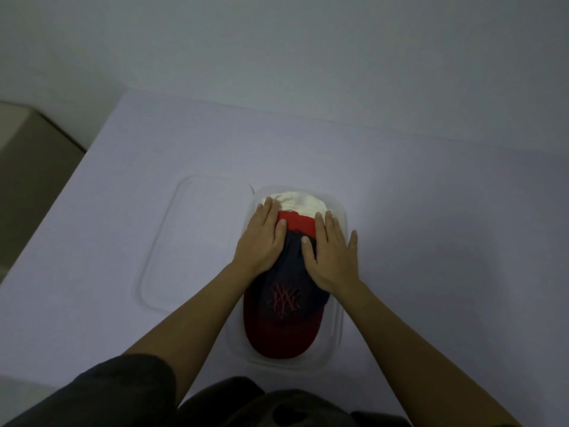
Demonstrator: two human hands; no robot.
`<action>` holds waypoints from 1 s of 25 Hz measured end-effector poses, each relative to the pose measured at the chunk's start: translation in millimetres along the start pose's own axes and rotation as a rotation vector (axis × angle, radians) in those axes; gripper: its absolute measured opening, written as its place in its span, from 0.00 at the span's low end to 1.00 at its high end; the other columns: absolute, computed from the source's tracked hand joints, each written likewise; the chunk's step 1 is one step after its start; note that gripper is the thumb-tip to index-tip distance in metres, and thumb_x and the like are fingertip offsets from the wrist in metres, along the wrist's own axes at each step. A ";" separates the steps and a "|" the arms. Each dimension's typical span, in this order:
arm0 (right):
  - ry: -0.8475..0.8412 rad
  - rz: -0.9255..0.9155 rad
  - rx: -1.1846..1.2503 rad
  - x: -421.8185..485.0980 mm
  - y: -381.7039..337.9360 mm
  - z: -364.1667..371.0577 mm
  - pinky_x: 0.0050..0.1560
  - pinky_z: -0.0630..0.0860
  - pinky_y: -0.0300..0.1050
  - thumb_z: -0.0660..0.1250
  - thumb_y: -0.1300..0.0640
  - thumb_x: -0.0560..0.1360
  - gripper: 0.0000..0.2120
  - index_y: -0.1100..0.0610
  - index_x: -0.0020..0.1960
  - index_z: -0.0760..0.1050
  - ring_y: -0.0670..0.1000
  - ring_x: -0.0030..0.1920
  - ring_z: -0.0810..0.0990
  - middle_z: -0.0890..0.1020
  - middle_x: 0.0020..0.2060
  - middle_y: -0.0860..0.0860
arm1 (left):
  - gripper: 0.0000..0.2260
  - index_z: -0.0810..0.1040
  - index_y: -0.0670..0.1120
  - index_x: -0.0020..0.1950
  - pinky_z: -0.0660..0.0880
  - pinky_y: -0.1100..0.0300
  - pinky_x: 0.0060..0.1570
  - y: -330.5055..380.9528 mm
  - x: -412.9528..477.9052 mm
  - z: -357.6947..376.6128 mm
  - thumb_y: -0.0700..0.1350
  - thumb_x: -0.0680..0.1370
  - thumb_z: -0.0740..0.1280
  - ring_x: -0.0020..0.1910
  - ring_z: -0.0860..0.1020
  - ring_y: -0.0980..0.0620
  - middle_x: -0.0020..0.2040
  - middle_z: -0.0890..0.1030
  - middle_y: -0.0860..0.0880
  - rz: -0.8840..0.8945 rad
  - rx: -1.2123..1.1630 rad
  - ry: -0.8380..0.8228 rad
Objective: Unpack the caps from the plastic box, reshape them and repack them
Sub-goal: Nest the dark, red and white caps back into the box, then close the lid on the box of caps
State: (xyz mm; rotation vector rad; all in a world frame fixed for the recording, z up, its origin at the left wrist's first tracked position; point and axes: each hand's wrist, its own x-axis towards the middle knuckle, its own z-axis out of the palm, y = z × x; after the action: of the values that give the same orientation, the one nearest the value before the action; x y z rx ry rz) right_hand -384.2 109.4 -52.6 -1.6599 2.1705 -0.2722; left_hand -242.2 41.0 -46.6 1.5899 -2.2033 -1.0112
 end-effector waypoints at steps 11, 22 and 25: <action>0.111 0.000 -0.036 -8.6 -8.0 1.3 0.70 0.30 0.54 0.34 0.40 0.75 0.36 0.58 0.77 0.46 0.53 0.77 0.47 0.50 0.77 0.55 | 0.25 0.47 0.43 0.77 0.43 0.62 0.72 2.5 11.5 -13.7 0.42 0.81 0.50 0.77 0.46 0.52 0.78 0.46 0.45 0.026 -0.093 -0.098; 0.267 -0.184 0.271 -28.8 -43.0 -14.2 0.76 0.51 0.48 0.48 0.47 0.79 0.28 0.59 0.75 0.59 0.52 0.76 0.56 0.61 0.75 0.54 | 0.22 0.57 0.39 0.75 0.51 0.61 0.72 -48.6 -14.0 -76.3 0.42 0.82 0.54 0.75 0.58 0.47 0.76 0.59 0.42 -0.096 -0.155 0.296; 0.107 -0.293 0.155 -44.4 -86.3 -0.9 0.75 0.42 0.47 0.46 0.43 0.78 0.30 0.56 0.76 0.54 0.52 0.77 0.50 0.55 0.77 0.53 | 0.25 0.59 0.35 0.73 0.59 0.46 0.70 -109.6 -35.6 -92.4 0.43 0.79 0.61 0.71 0.62 0.36 0.72 0.63 0.34 -0.358 0.065 0.280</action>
State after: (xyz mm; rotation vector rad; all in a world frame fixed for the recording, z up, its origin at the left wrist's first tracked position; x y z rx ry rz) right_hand -298.8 127.9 -10.2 -1.9075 1.9176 -0.6079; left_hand -96.1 18.8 -43.8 2.0644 -1.8237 -0.7456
